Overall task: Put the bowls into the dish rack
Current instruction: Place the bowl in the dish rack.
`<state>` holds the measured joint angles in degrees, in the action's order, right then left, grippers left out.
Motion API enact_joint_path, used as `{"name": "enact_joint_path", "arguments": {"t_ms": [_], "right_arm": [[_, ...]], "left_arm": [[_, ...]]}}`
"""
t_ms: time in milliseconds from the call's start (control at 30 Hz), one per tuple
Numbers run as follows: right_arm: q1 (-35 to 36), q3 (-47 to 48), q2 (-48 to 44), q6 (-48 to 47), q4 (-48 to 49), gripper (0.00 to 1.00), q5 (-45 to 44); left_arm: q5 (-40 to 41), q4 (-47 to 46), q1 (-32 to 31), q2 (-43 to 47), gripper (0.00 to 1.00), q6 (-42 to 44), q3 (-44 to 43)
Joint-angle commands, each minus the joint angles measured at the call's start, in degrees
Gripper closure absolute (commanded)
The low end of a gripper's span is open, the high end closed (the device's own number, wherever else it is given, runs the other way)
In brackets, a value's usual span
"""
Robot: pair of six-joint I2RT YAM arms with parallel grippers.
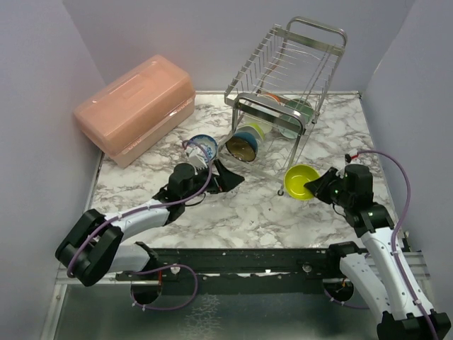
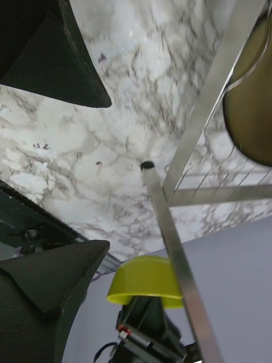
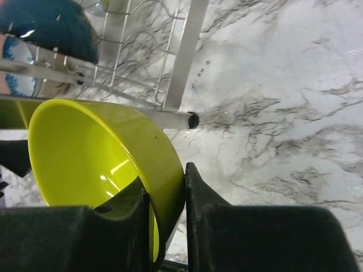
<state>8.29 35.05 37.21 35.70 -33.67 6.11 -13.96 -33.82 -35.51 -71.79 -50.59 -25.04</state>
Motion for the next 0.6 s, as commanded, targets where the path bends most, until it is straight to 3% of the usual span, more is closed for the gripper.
{"name": "enact_joint_path", "arguments": {"t_ms": [0,267,567], "right_arm": [[0.17,-2.45,-2.46,0.21,4.22,1.0,10.14],[0.16,-7.74,-6.94,2.68,9.29,0.99,20.78],[0.14,-8.77,-5.56,3.21,14.47,0.99,28.1]], "left_arm": [[-7.6,-3.79,-5.02,-1.18,0.01,2.08,-2.35],[-10.23,-17.89,-14.55,-7.24,0.01,-3.27,-4.53],[-13.69,-31.94,-17.86,-16.73,0.02,-11.51,-8.42]]}}
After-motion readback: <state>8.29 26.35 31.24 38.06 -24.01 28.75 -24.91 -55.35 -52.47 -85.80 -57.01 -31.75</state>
